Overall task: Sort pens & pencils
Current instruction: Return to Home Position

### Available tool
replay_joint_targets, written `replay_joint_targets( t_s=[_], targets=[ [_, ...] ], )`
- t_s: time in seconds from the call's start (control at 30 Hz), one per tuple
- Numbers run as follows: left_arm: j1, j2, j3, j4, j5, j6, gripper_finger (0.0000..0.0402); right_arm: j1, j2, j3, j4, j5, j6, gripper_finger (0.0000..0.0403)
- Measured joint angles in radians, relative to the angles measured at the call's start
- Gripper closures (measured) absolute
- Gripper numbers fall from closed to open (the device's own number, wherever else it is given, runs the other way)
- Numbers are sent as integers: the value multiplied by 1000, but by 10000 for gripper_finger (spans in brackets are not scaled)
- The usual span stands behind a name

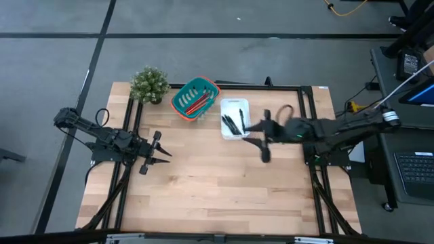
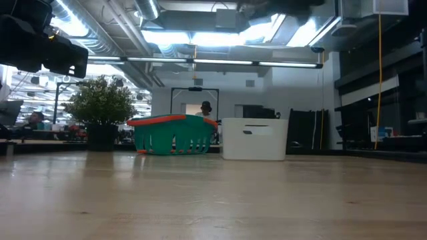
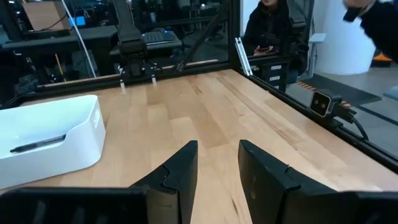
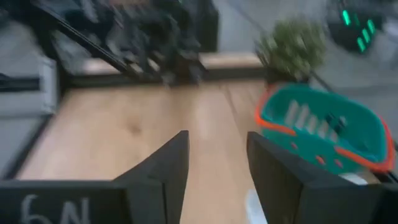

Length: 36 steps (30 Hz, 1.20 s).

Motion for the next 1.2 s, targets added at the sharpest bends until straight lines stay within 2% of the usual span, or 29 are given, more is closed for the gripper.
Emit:
replay_joint_targets(
  t_s=[0.13,0.33,0.53,0.67,0.8,1.03,1.2],
  targets=[
    [0,0,0,8,0,-2,292,50,-167,-217,193,-10,-49,241],
    [0,0,0,24,-17,-5,292,111,-387,-451,260,-4,-19,241],
    [0,0,0,33,-43,-34,292,191,-542,-602,318,93,-17,241],
    [0,0,0,32,-46,-46,292,230,-558,-704,431,99,-19,241],
    [0,0,0,43,-50,-27,292,238,-539,-780,472,165,31,241],
    [0,0,0,46,-57,-23,292,239,-536,-835,537,203,-19,241],
    [0,0,0,45,-117,-22,292,239,-535,-863,531,203,-14,241]
  ],
)
